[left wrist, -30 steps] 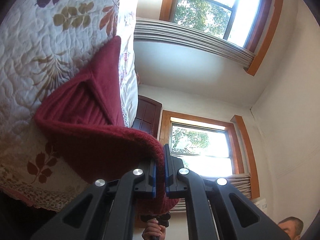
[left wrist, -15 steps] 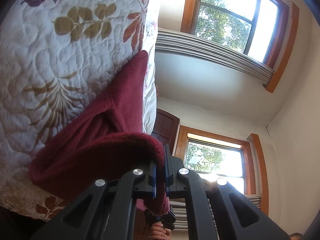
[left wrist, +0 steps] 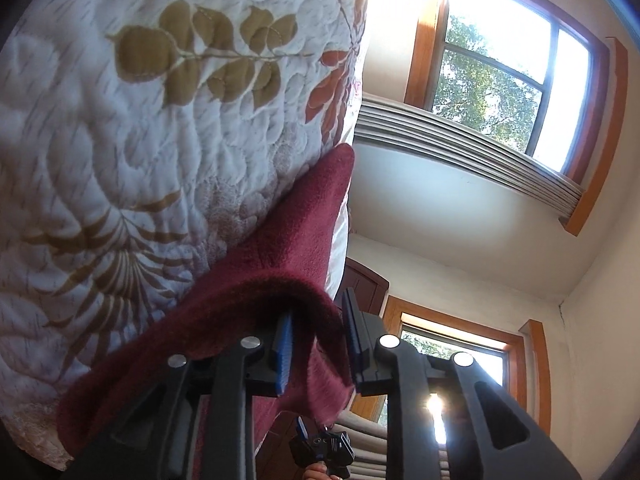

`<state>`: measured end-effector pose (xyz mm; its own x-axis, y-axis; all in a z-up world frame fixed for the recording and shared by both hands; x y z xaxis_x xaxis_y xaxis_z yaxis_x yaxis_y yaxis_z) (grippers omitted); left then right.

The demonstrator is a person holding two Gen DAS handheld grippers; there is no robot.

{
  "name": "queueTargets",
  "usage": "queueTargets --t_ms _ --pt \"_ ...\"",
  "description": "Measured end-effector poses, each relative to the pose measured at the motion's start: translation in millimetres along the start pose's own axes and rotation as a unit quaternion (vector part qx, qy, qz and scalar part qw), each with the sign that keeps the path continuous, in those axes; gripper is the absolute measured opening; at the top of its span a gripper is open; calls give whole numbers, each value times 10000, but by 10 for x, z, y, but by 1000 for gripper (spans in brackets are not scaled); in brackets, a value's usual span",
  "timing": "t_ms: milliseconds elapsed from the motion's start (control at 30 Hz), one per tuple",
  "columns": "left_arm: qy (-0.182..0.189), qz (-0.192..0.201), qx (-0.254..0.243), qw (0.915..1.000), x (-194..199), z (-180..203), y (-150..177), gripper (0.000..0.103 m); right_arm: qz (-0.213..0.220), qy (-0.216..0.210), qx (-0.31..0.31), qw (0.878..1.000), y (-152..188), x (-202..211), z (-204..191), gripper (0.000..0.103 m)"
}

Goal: Fold small clothes
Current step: 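Open both tools and release the folded sweater onto the bed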

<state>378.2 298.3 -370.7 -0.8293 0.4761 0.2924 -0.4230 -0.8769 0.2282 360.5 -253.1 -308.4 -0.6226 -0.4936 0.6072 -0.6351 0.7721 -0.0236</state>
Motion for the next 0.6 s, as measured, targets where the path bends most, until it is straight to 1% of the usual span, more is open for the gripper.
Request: queueTargets --t_ms 100,167,200,233,267,300,333,367,400,433,467,500,533,567,600 --pt "14 67 -113 9999 17 107 30 27 9 -48 228 9997 -163 80 -43 31" --pt "5 121 -297 9995 62 238 66 34 -8 -91 467 9989 -251 142 -87 34" --pt "-22 149 -416 9990 84 303 85 40 -26 -119 610 9981 -288 171 -107 34" --pt "-66 172 -586 9981 127 381 115 43 -57 -143 769 9969 -314 197 -123 34" --pt "-125 196 -791 9966 172 458 142 45 -85 -155 934 9955 -328 220 -133 36" --pt "-231 216 -1045 9940 227 537 175 48 -113 -158 1104 9937 -335 242 -134 41" --pt "-397 238 -1368 9895 276 628 216 52 -141 -145 1283 9915 -334 261 -129 42" --pt "-600 244 -1734 9827 318 707 262 55 -165 -114 1499 9885 -322 274 -121 45" --pt "-798 241 -2108 9740 342 783 304 58 -188 -68 1749 9844 -301 282 -110 49" --pt "-1021 219 -2514 9622 372 852 353 62 -215 -1 2000 9796 -270 277 -102 50" --pt "-1250 167 -2903 9486 372 910 390 63 -254 76 2201 9751 -233 255 -89 53" --pt "-1480 82 -3283 9328 366 946 417 67 -295 135 2323 9721 -170 233 -62 55" --pt "-1704 -13 -3666 9146 342 969 443 70 -332 171 2397 9701 -127 213 -33 56" --pt "-1884 -119 -4015 8962 300 984 463 71 -350 199 2453 9686 -88 195 -10 57" --pt "-2042 -234 -4303 8789 233 991 462 72 -334 236 2512 9671 -58 171 3 62"
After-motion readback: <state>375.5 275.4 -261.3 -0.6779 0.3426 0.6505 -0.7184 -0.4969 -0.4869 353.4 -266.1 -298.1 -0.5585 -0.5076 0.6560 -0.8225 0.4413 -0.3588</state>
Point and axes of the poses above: each gripper's, at about its wrist camera, not at the fingertips, and x roughly against the way its jaws point, z to its right, y to its underside, the point moved 5 cm from there along -x, roughly the way its jaws point, and after that the axes turned 15 degrees about z, right-handed, at the moved point
